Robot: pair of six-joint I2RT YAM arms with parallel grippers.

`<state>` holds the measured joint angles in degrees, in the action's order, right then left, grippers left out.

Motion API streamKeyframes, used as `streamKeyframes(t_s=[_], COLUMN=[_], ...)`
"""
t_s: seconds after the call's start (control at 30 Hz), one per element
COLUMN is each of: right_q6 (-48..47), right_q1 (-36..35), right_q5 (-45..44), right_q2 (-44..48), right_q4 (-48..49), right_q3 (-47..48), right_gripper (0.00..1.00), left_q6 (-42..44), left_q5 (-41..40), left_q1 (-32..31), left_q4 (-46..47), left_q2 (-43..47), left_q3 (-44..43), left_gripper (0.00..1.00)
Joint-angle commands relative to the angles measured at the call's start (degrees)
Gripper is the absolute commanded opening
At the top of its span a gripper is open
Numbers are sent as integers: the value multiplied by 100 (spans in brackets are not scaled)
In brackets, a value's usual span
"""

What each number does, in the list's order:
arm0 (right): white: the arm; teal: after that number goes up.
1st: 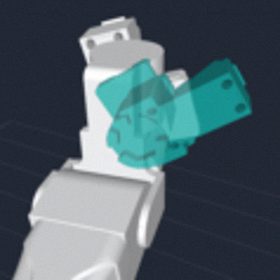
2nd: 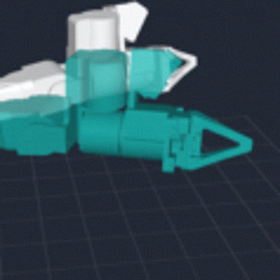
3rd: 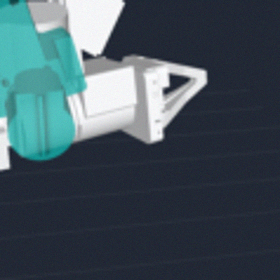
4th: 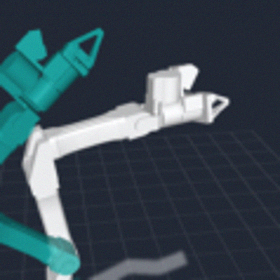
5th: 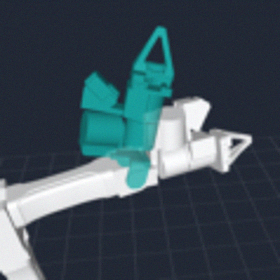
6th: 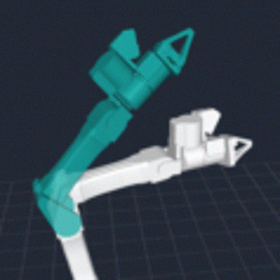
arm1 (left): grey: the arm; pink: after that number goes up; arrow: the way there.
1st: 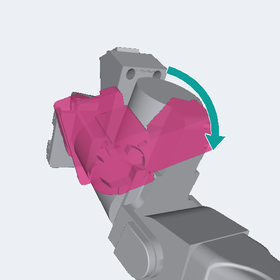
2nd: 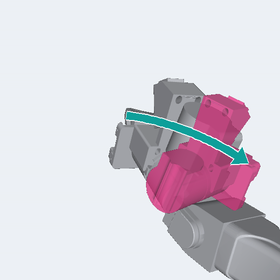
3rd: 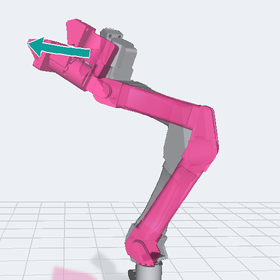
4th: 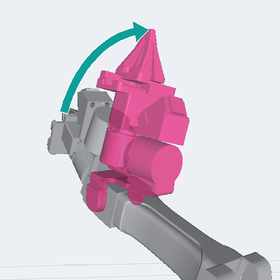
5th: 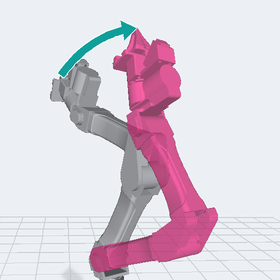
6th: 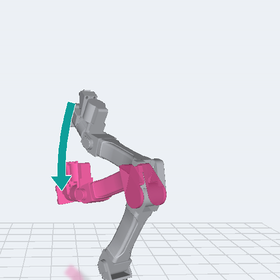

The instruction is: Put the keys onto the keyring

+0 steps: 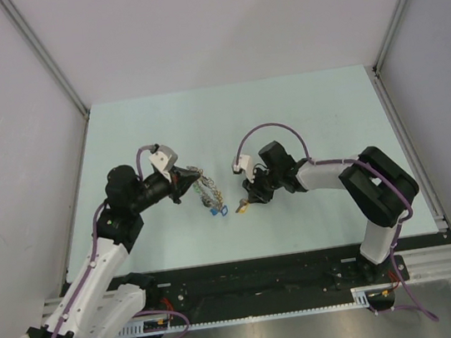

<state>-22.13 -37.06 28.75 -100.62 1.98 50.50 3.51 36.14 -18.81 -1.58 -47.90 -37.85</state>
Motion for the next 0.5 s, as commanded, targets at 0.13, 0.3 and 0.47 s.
streamKeyframes(t_s=[0.13, 0.3, 0.47], right_q6=[-90, -90, -29], right_q1=[-21, -47, -100], right_q5=[289, 368, 350], right_q2=[-63, 16, -19], right_q4=[-92, -172, -145], right_q3=[144, 153, 153], right_gripper=[18, 15, 14], left_q6=[89, 89, 89], left_q5=[86, 95, 95], left_q1=[44, 44, 44], left_q4=[246, 246, 238], left_q2=[26, 9, 9], left_q3=[-276, -276, -276], left_gripper=[0, 0, 1])
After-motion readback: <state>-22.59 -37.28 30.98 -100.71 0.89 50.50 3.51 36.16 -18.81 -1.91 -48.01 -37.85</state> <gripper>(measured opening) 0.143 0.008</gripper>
